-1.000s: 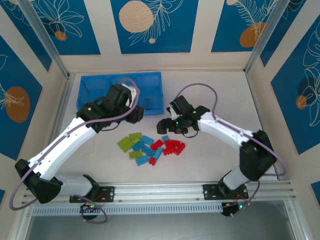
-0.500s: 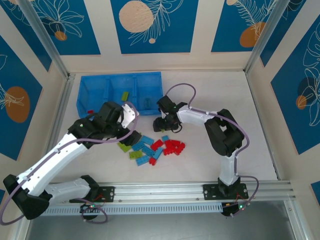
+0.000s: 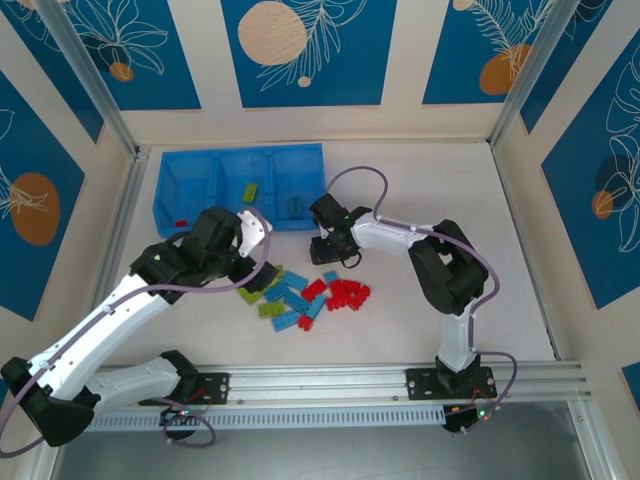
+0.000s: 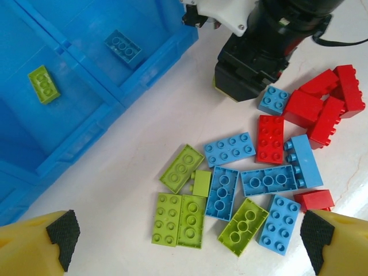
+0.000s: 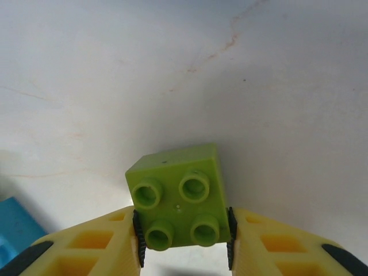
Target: Sort the legos into containers by color
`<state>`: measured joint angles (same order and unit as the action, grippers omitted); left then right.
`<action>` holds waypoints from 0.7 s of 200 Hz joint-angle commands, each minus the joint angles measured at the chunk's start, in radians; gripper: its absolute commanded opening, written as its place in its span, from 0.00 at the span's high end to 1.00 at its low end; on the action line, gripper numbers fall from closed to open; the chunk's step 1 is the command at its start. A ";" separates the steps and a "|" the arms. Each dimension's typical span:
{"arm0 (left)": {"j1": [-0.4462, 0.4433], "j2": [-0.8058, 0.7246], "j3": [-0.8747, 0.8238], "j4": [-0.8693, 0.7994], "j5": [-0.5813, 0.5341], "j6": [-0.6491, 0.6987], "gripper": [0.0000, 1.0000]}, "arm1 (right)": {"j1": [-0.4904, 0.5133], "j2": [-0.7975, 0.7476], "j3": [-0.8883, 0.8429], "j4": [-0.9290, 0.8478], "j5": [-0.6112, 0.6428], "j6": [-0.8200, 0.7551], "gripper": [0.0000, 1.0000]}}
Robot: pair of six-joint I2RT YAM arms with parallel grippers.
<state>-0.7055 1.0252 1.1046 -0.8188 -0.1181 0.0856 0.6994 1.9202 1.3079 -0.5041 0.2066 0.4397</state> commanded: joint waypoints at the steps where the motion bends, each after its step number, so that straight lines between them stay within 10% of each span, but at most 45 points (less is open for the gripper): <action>1: -0.002 -0.041 -0.014 0.022 -0.045 -0.004 0.00 | 0.050 -0.152 -0.013 0.028 0.042 -0.040 0.62; 58: 0.029 -0.094 -0.032 0.066 -0.149 -0.055 0.00 | 0.112 -0.250 0.073 0.199 -0.019 -0.081 0.64; 140: 0.217 -0.116 -0.057 0.124 -0.085 -0.135 0.00 | 0.083 0.349 0.821 0.068 -0.119 -0.121 0.61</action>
<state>-0.5282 0.9127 1.0569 -0.7261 -0.2359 -0.0093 0.7998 2.1715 1.9808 -0.3408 0.1276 0.3443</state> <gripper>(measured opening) 0.998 0.365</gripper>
